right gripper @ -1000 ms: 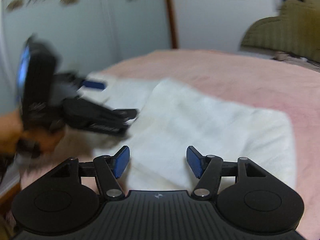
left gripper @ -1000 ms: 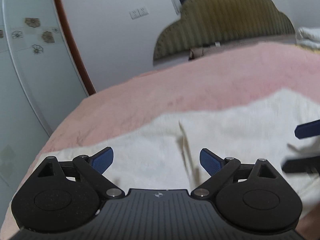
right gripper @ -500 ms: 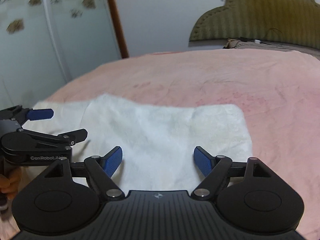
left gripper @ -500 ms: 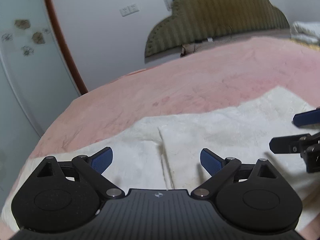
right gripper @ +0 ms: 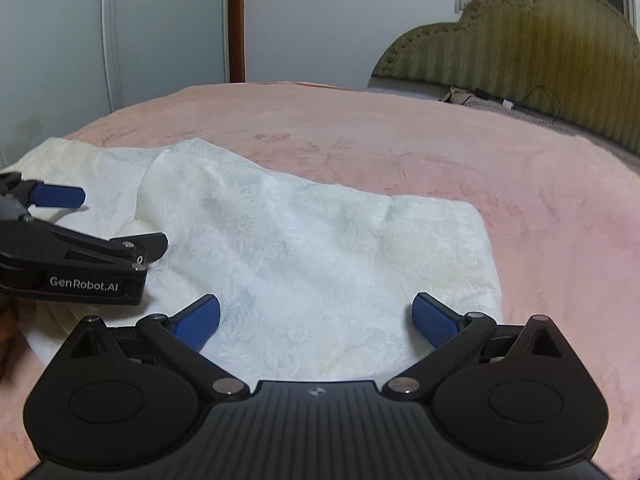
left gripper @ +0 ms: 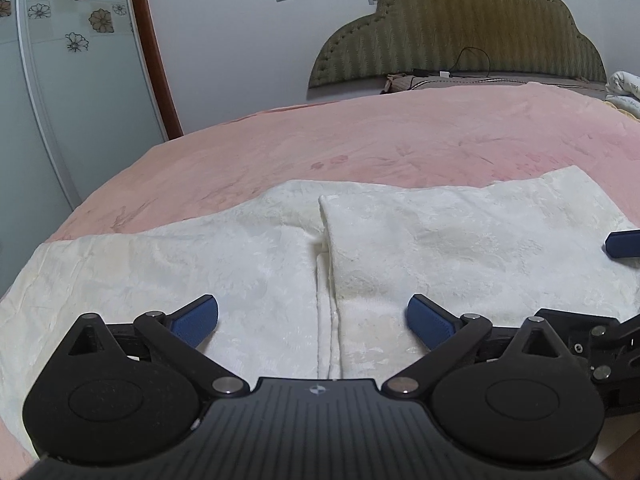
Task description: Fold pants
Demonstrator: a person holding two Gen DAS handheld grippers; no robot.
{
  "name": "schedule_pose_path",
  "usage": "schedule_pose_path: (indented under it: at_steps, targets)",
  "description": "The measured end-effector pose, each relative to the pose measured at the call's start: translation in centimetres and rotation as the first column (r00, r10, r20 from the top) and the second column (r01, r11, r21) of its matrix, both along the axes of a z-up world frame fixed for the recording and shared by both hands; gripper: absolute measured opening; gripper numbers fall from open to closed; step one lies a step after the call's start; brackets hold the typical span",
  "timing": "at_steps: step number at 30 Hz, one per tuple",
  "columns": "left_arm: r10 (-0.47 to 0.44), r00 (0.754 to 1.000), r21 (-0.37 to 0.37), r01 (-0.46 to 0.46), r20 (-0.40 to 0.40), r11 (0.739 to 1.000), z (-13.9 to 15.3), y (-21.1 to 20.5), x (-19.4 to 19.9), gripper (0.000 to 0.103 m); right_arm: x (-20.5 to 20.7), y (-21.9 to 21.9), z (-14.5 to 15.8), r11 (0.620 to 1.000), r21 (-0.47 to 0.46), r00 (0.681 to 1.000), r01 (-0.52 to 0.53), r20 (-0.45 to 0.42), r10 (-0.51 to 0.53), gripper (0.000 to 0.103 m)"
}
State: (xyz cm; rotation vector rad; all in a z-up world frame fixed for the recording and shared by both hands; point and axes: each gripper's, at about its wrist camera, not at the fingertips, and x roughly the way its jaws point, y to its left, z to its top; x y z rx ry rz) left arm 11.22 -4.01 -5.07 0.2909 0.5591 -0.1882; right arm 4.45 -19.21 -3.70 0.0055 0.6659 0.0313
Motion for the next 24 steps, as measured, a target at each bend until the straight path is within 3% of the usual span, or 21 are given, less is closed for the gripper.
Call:
schedule_pose_path:
  at_steps: [5,8,11,15,17,19,21,22,24]
  targets:
    - [0.001,1.0,-0.019,-0.002,-0.009,1.0,0.0,0.2,-0.1,0.103,0.2,0.1,0.0,1.0,-0.002,1.0,0.0,-0.001,0.0,0.103]
    - [0.008,1.0,-0.073,-0.011,-0.03,0.997,0.0,1.2,-0.1,0.103,0.2,0.1,0.0,1.0,-0.003,1.0,0.0,-0.001,0.0,0.103]
    - [0.09,0.995,-0.139,-0.094,-0.03,0.986,0.4,3.3,-1.0,0.103,0.2,0.1,0.0,1.0,-0.002,1.0,-0.002,0.002,0.002,0.103]
    - [0.176,0.983,-0.213,-0.183,-0.054,0.96,0.7,6.9,-1.9,0.103,-1.4,1.3,0.9,0.998,-0.058,0.994,-0.031,0.106,0.037,0.102]
    - [0.189,0.979,-0.237,-0.201,-0.071,0.95,0.7,8.2,-2.0,0.103,-2.5,2.8,1.4,0.993,-0.073,0.983,-0.094,0.152,0.104,0.091]
    - [0.182,0.981,-0.229,-0.193,-0.068,0.954,0.9,8.8,-2.4,0.103,-2.8,4.5,1.7,0.984,-0.062,0.972,-0.167,0.159,0.174,0.091]
    - [0.194,0.98,-0.177,-0.199,-0.047,0.964,1.2,8.8,-3.2,0.103,-2.3,6.4,1.1,0.967,-0.093,0.964,-0.237,0.103,0.246,0.09]
    - [0.197,0.98,-0.159,-0.2,-0.035,0.967,1.3,8.9,-3.7,0.103,-1.9,7.1,0.7,0.959,-0.129,0.962,-0.254,0.069,0.264,0.09]
    - [0.198,0.98,-0.159,-0.198,-0.013,0.967,1.8,9.7,-4.8,0.103,-1.9,6.8,0.9,0.96,-0.113,0.961,-0.255,0.076,0.265,0.09]
